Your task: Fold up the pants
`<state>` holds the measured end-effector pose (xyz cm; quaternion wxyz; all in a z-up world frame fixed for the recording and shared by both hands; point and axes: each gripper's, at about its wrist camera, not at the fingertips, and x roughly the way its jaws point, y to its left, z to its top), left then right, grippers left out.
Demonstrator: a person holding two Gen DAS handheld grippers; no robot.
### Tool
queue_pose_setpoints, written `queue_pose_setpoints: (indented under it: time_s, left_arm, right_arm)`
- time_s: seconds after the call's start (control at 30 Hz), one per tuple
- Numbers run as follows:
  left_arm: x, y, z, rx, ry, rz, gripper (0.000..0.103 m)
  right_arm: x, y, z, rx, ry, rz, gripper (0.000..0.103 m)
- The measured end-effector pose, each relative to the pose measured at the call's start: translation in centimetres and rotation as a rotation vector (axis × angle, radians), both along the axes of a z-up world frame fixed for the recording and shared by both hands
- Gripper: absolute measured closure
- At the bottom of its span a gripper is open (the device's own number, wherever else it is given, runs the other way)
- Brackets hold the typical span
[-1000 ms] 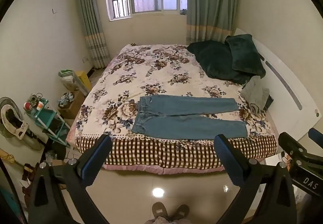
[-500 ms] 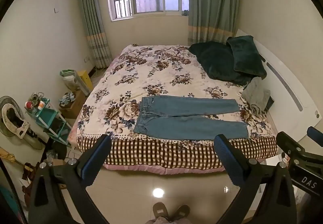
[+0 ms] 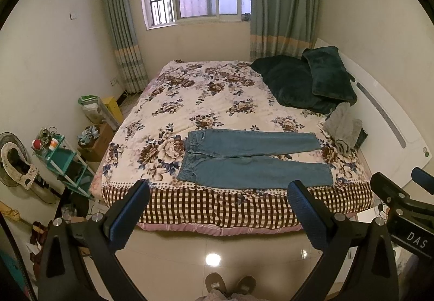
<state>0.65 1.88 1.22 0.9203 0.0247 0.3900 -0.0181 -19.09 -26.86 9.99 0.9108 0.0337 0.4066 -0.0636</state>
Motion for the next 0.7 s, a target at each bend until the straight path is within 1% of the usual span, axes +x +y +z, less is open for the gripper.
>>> queue_pose_setpoints:
  time_s: [0.27,0.5,0.7]
  left_arm:
    - [0.0,-0.2,-0.1,0.001,0.001,-0.003,0.0]
    - [0.0,-0.1,-0.2,-0.001,-0.001,-0.004,0.0]
    - [0.7,-0.3,-0.3,0.0,-0.002,-0.004,0.0]
  right_arm:
    - [0.6,0.2,-0.1,0.002,0.014,0.012,0.0]
    - [1.0,0.8,-0.1,-0.004,0.009,0.015,0.0]
    - [1.1,0.8,-0.2,-0.004,0.013,0.013,0.0]
